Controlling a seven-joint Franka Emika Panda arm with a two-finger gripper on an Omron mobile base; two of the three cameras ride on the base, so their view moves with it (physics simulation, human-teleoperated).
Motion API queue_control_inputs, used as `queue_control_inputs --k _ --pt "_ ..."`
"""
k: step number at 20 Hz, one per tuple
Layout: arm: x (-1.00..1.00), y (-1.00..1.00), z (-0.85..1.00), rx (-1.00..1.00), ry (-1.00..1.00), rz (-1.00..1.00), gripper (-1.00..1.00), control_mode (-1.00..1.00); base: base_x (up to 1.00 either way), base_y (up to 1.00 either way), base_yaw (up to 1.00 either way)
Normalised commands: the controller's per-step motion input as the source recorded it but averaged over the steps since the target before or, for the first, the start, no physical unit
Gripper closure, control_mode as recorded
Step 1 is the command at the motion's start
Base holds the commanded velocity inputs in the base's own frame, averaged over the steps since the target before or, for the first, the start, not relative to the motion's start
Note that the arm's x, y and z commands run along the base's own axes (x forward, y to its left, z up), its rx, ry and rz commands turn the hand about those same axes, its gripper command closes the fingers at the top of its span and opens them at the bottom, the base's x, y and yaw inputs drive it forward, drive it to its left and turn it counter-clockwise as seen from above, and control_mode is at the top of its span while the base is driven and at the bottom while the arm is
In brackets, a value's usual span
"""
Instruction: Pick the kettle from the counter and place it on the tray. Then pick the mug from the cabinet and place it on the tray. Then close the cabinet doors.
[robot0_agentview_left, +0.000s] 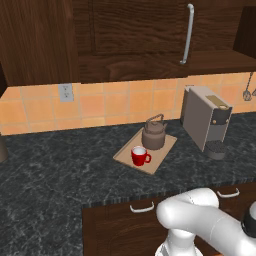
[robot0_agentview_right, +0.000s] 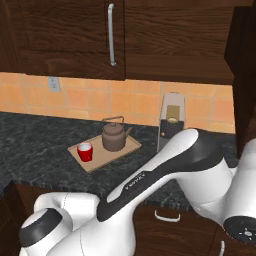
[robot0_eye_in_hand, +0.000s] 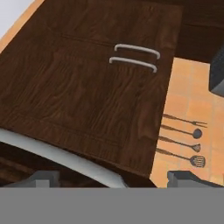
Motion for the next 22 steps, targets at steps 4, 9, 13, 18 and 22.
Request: queue_control_inputs --k 4,9,13,18,22 --pt "0.24 0.41 0.12 -0.07 0.0 0.16 -1.0 -1.0 0.0 0.0 0.0" --pt "0.26 0.44 0.08 -0.07 0.0 0.16 -1.0 -1.0 0.0 0.0 0.0" --pt "0.08 0.62 0.0 -0.15 0.0 0.16 -1.0 -1.0 0.0 0.0 0.0" --pt "0.2 0.72 0.0 -0.22 0.01 0.16 -1.0 -1.0 0.0 0.0 0.0" --pt "0.56 0.64 0.0 -0.28 0.1 0.11 -1.0 -1.0 0.0 0.0 0.0"
